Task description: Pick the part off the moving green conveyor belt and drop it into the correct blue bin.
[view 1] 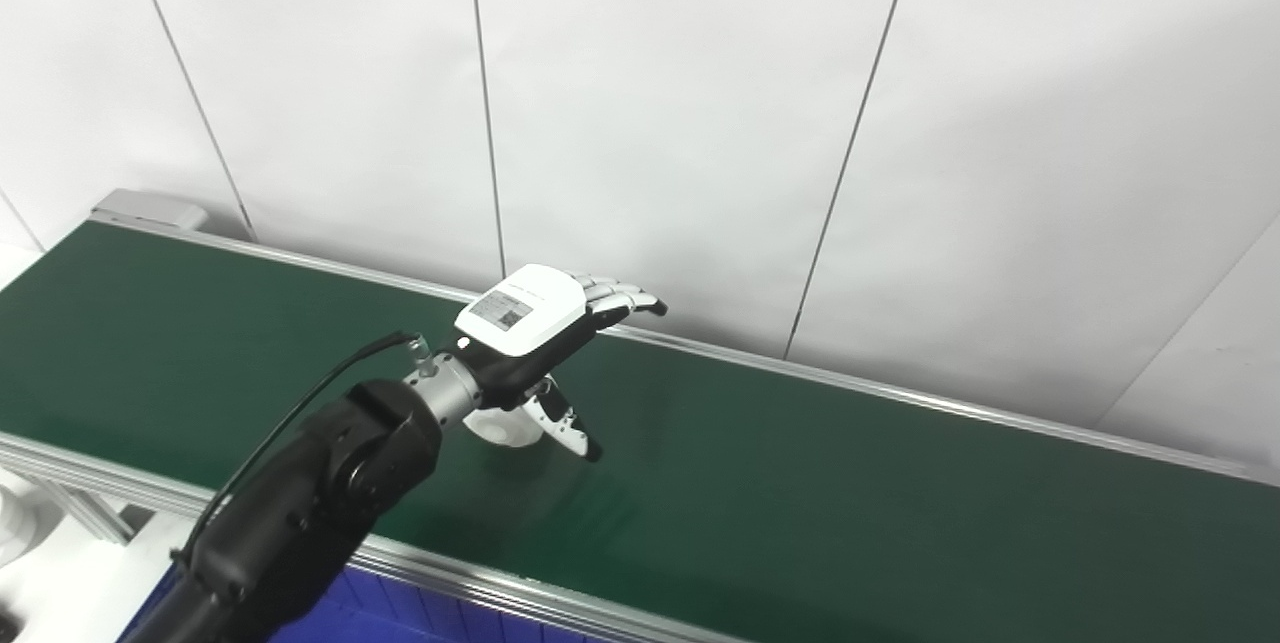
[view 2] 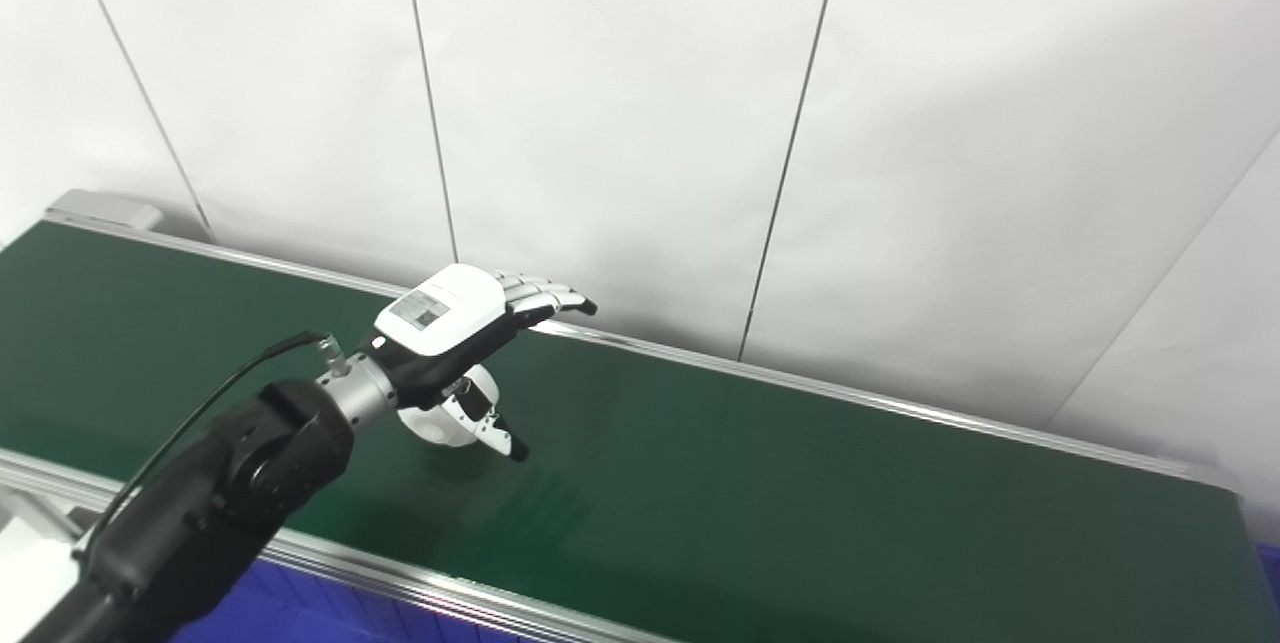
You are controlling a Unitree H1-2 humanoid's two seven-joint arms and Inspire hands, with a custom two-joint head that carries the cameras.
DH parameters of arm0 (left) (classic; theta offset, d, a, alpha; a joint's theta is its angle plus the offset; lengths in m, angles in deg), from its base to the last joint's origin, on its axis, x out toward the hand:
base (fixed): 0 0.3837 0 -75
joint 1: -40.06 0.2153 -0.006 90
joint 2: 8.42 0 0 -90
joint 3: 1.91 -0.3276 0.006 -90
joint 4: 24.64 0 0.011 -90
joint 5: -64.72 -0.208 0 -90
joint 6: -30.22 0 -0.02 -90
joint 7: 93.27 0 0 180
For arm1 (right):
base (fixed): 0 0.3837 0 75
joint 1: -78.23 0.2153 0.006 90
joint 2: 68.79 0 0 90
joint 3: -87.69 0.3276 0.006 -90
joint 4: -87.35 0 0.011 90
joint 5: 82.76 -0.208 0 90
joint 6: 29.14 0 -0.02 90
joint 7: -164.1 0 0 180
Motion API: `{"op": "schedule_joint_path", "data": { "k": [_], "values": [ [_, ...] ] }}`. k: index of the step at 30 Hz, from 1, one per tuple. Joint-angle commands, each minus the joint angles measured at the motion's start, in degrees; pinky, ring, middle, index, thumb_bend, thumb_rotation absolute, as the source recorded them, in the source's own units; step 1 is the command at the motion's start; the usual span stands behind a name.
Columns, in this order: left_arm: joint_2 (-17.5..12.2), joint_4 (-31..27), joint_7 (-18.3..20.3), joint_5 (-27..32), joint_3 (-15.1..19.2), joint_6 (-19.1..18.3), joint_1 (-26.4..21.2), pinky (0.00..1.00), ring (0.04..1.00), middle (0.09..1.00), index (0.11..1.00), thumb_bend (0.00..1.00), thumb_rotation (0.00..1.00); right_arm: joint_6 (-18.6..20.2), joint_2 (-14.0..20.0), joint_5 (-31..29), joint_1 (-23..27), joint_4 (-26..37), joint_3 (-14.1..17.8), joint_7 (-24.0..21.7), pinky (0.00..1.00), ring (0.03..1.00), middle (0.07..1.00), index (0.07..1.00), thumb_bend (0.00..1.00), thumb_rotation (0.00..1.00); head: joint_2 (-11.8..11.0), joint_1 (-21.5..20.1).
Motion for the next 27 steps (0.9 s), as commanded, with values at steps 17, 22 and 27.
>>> {"op": "schedule_joint_path", "data": {
  "k": [17, 22, 27],
  "values": [
    [-4.4, 11.9, 3.6, -5.7, -7.2, 0.1, -7.2, 0.87, 0.864, 0.867, 0.846, 1.0, 0.25, 0.3, -0.3, 0.1, -1.3, 3.1, -0.6, -0.6, 1.0, 0.951, 0.997, 1.0, 0.56, 1.0, 1.1, -0.5],
    [-4.3, 13.0, 2.8, -8.1, -8.3, -0.3, -7.1, 0.85, 0.852, 0.857, 0.806, 1.0, 0.24, 1.4, -0.4, 0.0, -1.7, 4.1, -0.8, -0.6, 1.0, 0.949, 0.995, 1.0, 0.56, 1.0, 1.3, -0.6],
    [-3.6, 14.5, -2.7, -11.4, -8.8, -0.1, -6.7, 0.76, 0.78, 0.795, 0.758, 1.0, 0.1, 1.7, -0.3, 0.0, -1.7, 4.3, -0.8, -0.6, 1.0, 0.946, 0.992, 1.0, 0.57, 1.0, 1.3, -0.7]
  ]
}}
